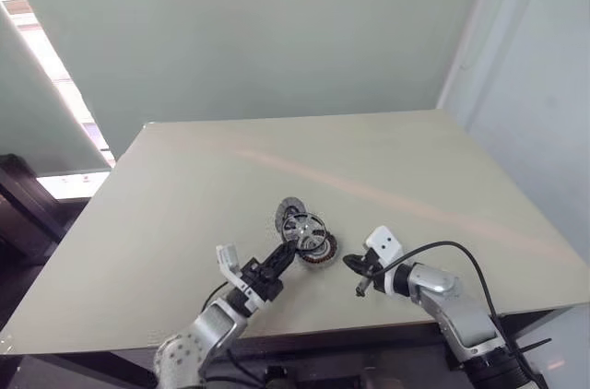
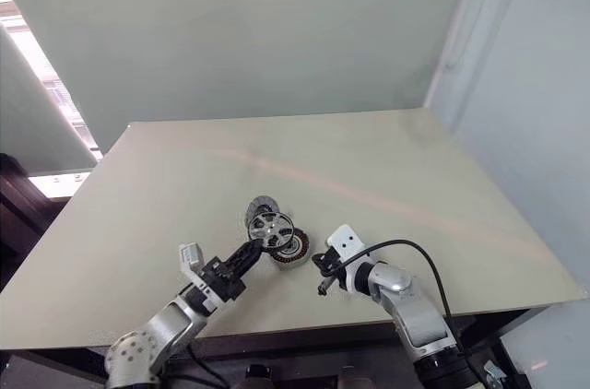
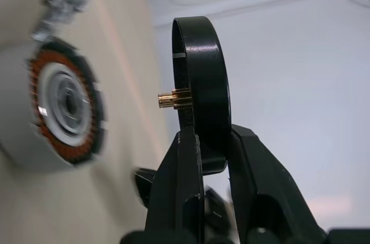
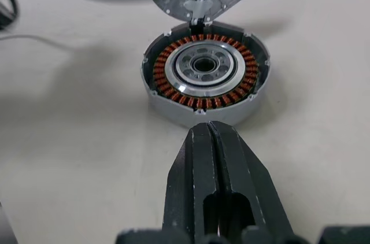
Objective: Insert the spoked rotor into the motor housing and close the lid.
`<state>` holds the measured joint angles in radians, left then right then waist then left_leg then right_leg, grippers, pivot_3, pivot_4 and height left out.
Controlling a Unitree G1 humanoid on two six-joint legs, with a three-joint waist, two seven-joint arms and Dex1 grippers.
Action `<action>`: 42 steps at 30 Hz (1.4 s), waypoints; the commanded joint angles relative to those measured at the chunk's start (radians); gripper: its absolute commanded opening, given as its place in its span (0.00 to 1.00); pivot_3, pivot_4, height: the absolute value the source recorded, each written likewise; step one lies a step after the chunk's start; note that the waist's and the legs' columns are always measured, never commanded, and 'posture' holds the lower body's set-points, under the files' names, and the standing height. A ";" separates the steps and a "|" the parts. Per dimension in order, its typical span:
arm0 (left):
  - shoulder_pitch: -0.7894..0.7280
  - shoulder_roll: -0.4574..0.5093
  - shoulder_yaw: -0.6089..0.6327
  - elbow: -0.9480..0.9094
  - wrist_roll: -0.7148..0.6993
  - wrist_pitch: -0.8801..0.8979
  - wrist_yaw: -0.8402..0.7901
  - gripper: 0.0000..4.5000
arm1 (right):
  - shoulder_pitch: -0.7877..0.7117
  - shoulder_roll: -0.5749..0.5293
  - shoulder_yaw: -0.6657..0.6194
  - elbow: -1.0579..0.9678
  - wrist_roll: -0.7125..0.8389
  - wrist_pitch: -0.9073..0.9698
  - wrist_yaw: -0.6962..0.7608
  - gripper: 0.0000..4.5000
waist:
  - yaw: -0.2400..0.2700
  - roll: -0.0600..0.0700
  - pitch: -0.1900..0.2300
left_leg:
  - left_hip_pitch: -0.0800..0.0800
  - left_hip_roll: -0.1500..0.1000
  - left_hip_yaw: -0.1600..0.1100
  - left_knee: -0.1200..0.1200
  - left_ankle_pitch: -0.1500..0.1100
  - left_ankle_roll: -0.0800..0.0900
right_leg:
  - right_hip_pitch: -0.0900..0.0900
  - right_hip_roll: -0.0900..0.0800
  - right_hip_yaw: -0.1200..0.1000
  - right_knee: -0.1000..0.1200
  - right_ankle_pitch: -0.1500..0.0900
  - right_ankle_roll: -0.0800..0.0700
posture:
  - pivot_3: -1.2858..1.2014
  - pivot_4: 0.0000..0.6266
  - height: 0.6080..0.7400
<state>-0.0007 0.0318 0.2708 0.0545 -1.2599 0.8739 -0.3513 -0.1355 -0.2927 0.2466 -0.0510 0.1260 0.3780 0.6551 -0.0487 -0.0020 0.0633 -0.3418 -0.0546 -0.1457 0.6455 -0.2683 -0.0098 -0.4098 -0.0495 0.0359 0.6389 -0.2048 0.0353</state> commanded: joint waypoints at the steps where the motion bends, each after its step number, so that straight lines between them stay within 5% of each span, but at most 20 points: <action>1: -0.057 -0.003 -0.016 0.071 0.066 -0.034 -0.042 0.06 | -0.003 0.001 -0.019 -0.052 0.016 -0.004 -0.008 0.00 | 0.000 0.000 0.000 | 0.000 0.000 0.000 0.000 0.000 0.000 | 0.000 0.000 0.000 0.000 0.000 0.000 | 0.52 0.00 1.00; 30: -0.200 -0.035 0.019 0.343 0.310 -0.090 -0.120 0.06 | 0.028 0.000 -0.025 -0.094 0.022 0.013 -0.052 0.00 | 0.000 0.000 0.000 | 0.001 0.000 0.000 0.001 0.000 0.000 | 0.001 0.000 0.000 0.000 0.000 0.001 | 0.52 0.00 1.00; 42: -0.175 -0.039 0.024 0.236 0.362 -0.115 -0.058 0.95 | 0.015 0.012 -0.018 -0.068 0.024 -0.001 -0.059 0.00 | 0.000 0.000 0.000 | 0.002 0.000 -0.001 0.002 0.000 0.000 | 0.003 0.000 0.000 0.001 0.000 0.000 | 0.52 0.00 1.00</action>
<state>-0.1859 -0.0082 0.2887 0.3066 -0.9248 0.7713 -0.4448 -0.1023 -0.2871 0.2435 -0.0995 0.1380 0.3946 0.5982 -0.0488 -0.0016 0.0628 -0.3400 -0.0546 -0.1462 0.6483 -0.2680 -0.0100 -0.4066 -0.0494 0.0356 0.6398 -0.2045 0.0358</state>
